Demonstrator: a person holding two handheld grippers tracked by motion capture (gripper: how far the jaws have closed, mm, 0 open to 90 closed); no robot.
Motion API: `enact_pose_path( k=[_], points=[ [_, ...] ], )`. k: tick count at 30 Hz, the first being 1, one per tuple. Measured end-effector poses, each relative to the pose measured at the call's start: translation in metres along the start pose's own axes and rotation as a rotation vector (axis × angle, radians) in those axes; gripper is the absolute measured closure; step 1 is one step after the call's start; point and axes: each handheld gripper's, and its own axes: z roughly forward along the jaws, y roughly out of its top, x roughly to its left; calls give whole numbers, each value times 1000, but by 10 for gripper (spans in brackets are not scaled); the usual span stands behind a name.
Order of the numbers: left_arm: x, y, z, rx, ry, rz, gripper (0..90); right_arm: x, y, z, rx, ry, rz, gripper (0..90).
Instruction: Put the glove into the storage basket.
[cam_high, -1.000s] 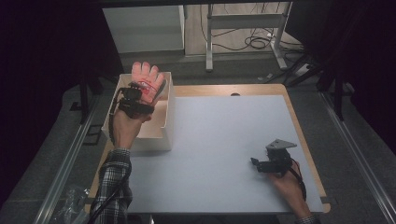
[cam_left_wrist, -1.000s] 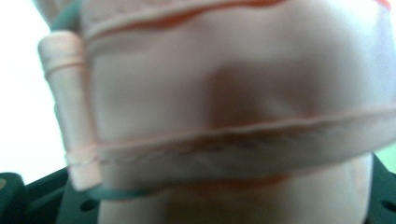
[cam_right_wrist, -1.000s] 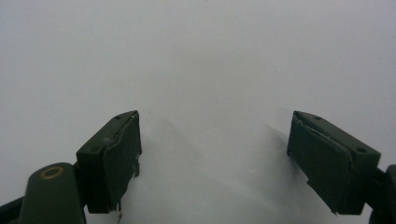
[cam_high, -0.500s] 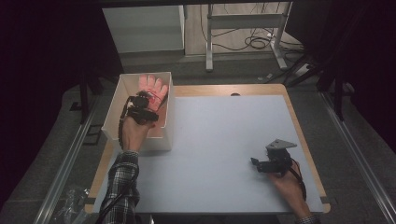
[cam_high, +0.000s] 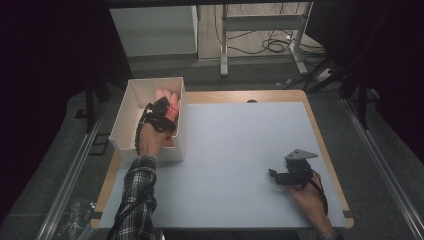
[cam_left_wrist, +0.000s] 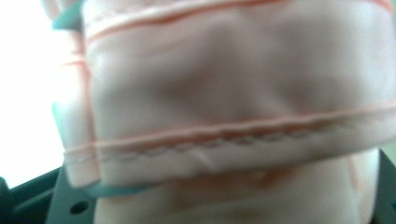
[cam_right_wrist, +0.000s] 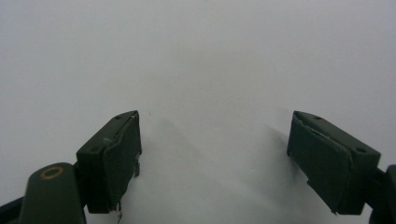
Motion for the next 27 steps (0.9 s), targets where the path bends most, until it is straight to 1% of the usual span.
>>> enact_pose_path(
  k=[1, 3, 6, 9, 11, 14, 15, 19, 23, 27],
  points=[
    [0, 0, 2, 6, -2, -1, 327, 0, 0, 0, 0, 0, 0, 180],
    [-1, 1, 5, 34, -10, 1, 308, 0, 0, 0, 0, 0, 0, 180],
    [-1, 2, 7, 52, -21, 0, 275, 0, 0, 0, 0, 0, 0, 180],
    [0, 3, 8, 67, -26, -3, 184, 0, 0, 0, 0, 0, 0, 180],
    [1, 3, 7, 53, -32, -11, 129, 0, 0, 0, 0, 0, 0, 180],
    [1, 2, 4, 39, -19, -9, 79, 0, 0, 0, 0, 0, 0, 180],
    [1, 2, 2, 33, -18, -10, 73, 0, 0, 0, 0, 0, 0, 179],
    [3, 0, -2, 11, -37, -13, 52, 0, 0, 0, 0, 0, 0, 180],
    [5, -4, -10, -26, -59, -11, 34, 0, 0, 0, 0, 0, 0, 179],
    [5, -8, -17, -54, -56, 10, 33, 0, 0, 0, 0, 0, 0, 179]
  ],
)
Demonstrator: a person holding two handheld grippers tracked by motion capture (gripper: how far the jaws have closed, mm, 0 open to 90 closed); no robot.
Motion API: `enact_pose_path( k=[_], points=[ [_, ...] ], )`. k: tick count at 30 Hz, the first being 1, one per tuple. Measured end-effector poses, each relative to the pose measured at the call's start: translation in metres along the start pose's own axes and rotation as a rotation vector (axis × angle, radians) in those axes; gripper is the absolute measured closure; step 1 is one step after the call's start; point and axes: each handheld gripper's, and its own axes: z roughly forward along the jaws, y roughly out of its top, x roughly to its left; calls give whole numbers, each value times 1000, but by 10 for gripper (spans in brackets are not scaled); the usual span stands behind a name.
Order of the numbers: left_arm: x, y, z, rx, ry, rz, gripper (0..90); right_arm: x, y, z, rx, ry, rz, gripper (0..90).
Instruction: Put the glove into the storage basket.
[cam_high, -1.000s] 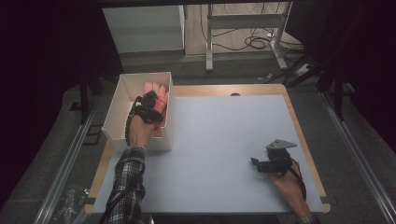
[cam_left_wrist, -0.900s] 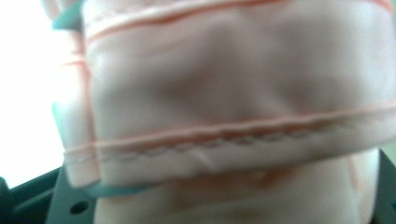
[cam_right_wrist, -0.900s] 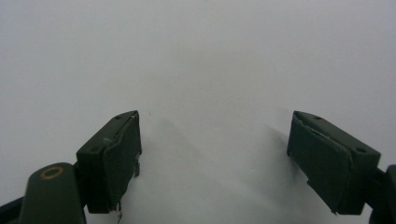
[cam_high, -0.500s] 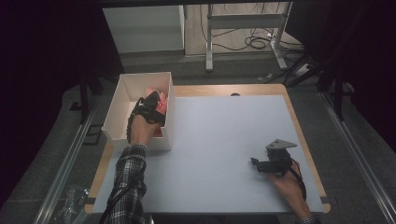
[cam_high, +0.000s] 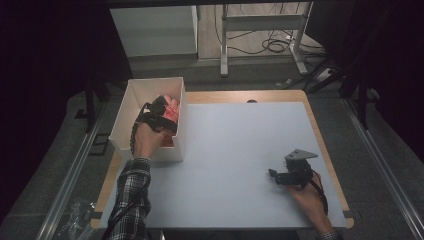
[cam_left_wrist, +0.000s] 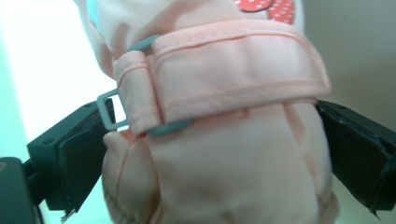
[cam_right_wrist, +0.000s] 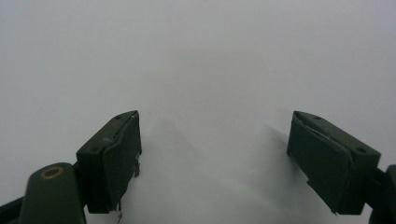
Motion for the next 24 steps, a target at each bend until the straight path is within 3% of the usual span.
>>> enact_pose_path(
  k=[9, 24],
  points=[
    [5, -9, -15, -64, -8, 37, 26, 0, 0, 0, 0, 0, 0, 180],
    [17, -26, -49, -232, -49, 59, 28, 0, 0, 0, 1, 0, 0, 179]
  ],
)
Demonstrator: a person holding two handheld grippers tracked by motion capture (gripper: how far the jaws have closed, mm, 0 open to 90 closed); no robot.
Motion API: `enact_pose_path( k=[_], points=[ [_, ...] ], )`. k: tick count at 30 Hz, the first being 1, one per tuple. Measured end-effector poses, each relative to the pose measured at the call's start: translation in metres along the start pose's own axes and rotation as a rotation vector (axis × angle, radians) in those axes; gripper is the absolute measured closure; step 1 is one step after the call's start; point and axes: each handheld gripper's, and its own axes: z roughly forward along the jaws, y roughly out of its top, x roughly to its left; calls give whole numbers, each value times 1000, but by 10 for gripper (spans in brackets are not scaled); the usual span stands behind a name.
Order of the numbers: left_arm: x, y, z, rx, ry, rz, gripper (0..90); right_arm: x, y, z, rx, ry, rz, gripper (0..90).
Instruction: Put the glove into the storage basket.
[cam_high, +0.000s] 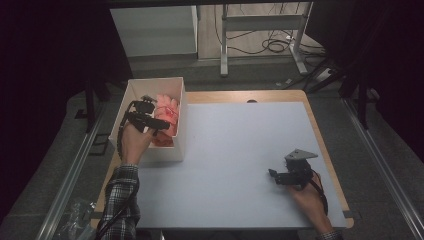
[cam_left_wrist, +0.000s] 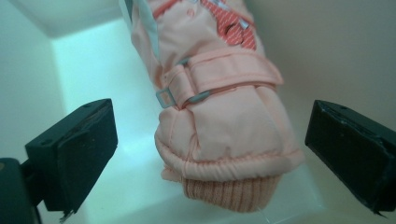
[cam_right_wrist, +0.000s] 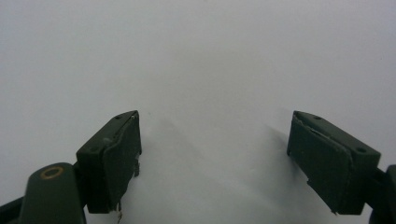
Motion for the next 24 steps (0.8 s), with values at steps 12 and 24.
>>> enact_pose_path(
  k=[12, 24],
  points=[
    [-4, -5, -26, -116, -60, 93, 19, 0, 0, 0, 0, -1, 0, 179],
    [-36, 0, -48, -198, -124, 176, 18, 0, 0, 0, 0, -1, 0, 178]
  ],
)
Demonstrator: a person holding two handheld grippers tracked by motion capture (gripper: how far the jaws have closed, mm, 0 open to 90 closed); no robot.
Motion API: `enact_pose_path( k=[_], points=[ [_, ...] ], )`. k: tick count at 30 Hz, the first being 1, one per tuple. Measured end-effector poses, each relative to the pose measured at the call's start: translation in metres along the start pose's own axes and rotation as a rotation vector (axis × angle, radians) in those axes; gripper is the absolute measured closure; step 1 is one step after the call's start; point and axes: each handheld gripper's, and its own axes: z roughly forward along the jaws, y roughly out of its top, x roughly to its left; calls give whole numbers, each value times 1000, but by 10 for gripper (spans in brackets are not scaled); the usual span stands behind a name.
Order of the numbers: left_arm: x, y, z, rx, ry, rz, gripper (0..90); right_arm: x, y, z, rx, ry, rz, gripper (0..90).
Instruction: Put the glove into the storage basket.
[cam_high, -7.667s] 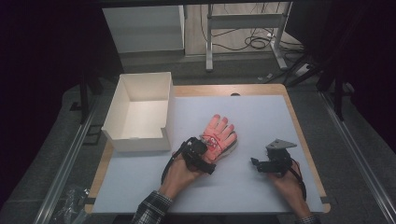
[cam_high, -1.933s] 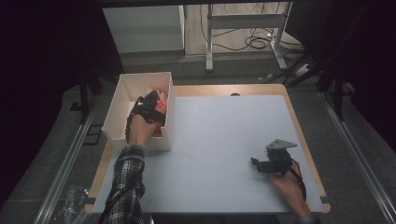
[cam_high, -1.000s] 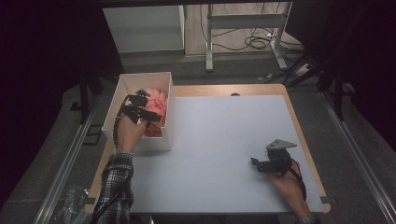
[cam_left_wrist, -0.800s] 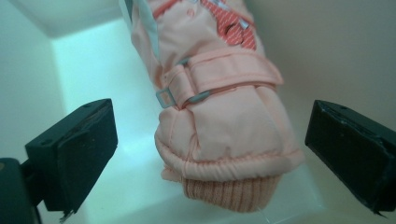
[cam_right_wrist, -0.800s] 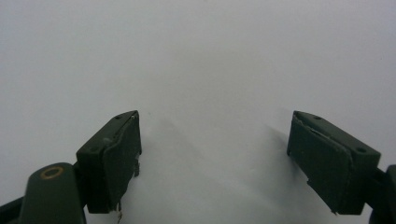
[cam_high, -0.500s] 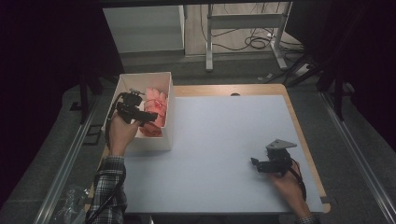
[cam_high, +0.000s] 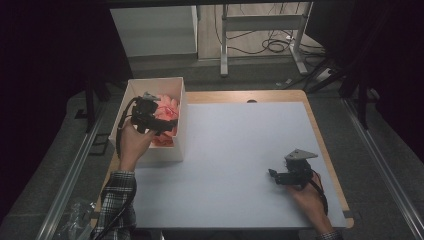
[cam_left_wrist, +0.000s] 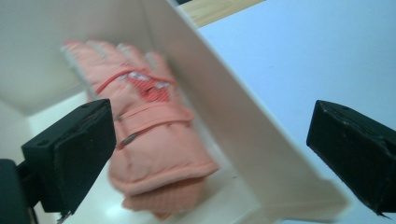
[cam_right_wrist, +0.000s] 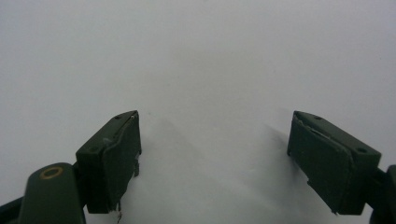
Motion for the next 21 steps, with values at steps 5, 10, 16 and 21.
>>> enact_pose_path(
  k=[5, 10, 16, 21],
  points=[
    [-22, 6, -1, -18, -45, 49, 18, 0, 0, 0, 0, -1, 0, 177],
    [-46, 9, 2, -27, -94, 101, 18, 0, 0, 0, 0, 0, -1, 177],
    [-70, 9, 10, -39, -160, 128, 16, 0, 0, 0, 1, 0, -2, 178],
    [-90, 5, 18, -48, -213, 155, 15, 0, 0, 0, 2, 0, 0, 177]
  ],
)
